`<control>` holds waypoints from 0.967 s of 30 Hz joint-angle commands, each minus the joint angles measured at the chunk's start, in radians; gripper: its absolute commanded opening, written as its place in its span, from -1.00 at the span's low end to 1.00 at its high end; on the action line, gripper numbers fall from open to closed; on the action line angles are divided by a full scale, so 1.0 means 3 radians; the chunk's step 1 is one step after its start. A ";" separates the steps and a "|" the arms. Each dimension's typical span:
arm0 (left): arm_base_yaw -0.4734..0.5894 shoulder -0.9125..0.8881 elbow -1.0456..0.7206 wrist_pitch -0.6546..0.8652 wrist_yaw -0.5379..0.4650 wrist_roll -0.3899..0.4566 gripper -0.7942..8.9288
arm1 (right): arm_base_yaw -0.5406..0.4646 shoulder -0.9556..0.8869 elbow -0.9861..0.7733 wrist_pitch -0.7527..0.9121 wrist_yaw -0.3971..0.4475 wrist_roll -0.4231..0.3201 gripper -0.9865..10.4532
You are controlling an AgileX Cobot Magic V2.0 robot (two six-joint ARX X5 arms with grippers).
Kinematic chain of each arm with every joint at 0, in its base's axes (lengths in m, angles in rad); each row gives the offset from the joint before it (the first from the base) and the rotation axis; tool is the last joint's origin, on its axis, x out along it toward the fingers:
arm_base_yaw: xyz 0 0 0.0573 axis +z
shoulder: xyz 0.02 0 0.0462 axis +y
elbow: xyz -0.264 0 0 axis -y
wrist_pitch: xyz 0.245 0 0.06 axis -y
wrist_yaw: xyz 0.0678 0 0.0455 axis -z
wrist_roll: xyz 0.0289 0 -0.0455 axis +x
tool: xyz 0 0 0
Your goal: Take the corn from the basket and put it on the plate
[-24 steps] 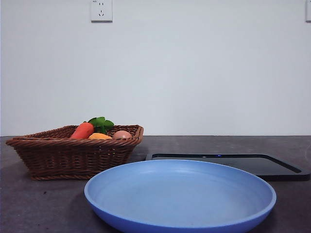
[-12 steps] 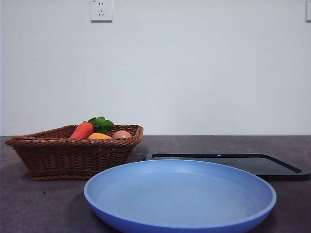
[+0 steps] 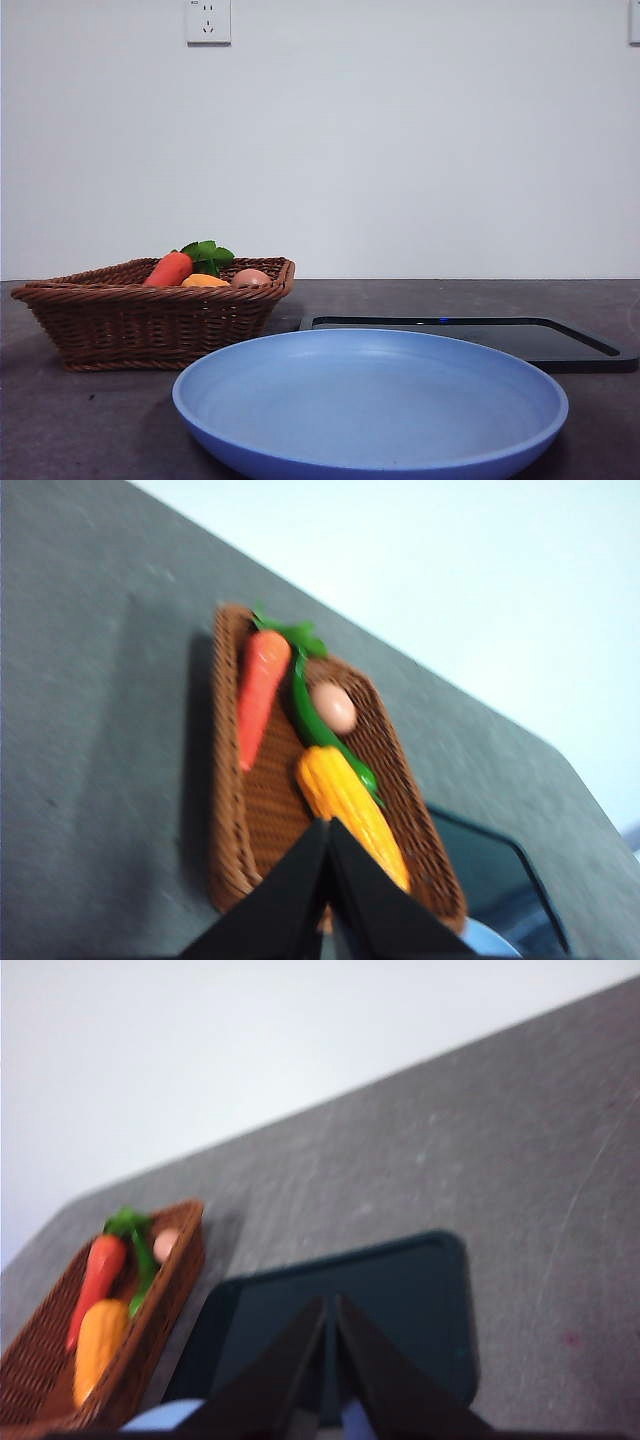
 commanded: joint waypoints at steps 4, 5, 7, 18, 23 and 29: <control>0.0008 0.0572 0.0576 -0.0244 0.0397 0.0247 -0.83 | 0.0011 0.0582 0.0627 -0.0510 -0.0367 -0.0573 -0.82; 0.0008 0.0669 0.0662 -0.0304 0.0487 0.0296 -0.83 | 0.0011 0.0679 0.0707 -0.0599 -0.0443 -0.0661 -0.82; 0.0006 0.0893 0.0860 -0.0477 0.0729 0.0401 -0.83 | 0.0017 0.0907 0.0879 -0.0802 -0.0594 -0.0851 -0.82; -0.0128 0.1624 0.1540 -0.1609 0.0961 0.1292 -0.83 | 0.0280 0.1803 0.1425 -0.1714 -0.0818 -0.1427 -0.82; -0.0184 0.1727 0.1551 -0.1855 0.0955 0.1467 -0.83 | 0.0468 0.2000 0.1459 -0.1821 -0.0816 -0.1455 -0.82; -0.0187 0.1737 0.1550 -0.1888 0.0955 0.1507 -0.83 | 0.0576 0.2096 0.1459 -0.1804 -0.0815 -0.1451 -0.82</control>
